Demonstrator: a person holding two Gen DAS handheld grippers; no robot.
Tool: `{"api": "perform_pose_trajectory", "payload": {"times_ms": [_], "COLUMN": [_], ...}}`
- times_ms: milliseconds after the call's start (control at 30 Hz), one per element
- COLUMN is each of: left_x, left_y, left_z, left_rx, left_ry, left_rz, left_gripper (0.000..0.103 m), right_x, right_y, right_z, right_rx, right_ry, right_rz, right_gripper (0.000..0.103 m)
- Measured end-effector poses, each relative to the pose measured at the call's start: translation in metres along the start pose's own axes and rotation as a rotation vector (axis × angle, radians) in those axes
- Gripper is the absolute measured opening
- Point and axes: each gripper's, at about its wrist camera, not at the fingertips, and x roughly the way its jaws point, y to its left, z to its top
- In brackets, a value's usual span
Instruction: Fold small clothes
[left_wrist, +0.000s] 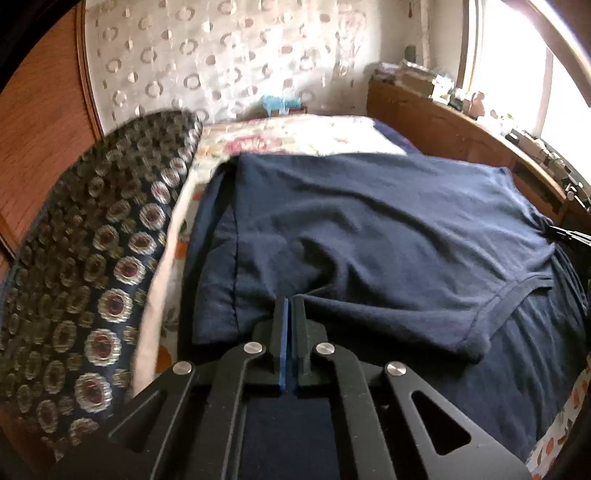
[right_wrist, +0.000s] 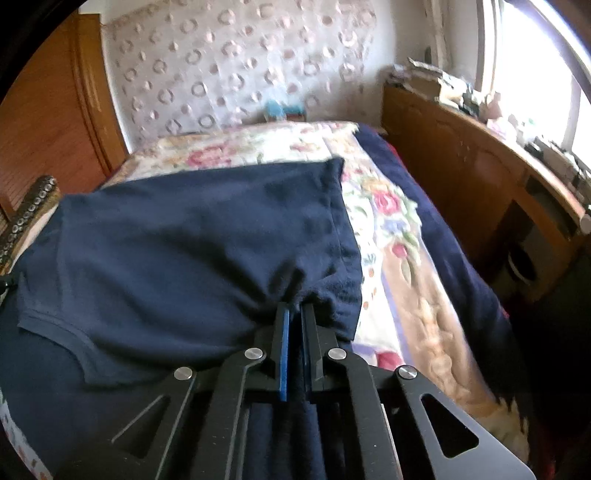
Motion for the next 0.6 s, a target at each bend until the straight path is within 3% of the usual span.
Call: {"api": "perform_pose_trajectory", "payload": {"times_ms": [333, 600], "left_x": [-0.056, -0.084], "left_y": [-0.003, 0.005], "left_z": [0.001, -0.009], "left_rx": [0.01, -0.003], "left_ry": [-0.139, -0.195], "left_rz": [-0.018, 0.001], "left_gripper": [0.001, 0.001], "right_x": [-0.036, -0.066], "right_y": [0.006, 0.006], "right_z": [-0.002, -0.023], "right_rx": [-0.006, -0.015], "right_ry": [-0.14, -0.199], "right_rz": [0.038, 0.053], "right_gripper": [0.004, 0.004]}}
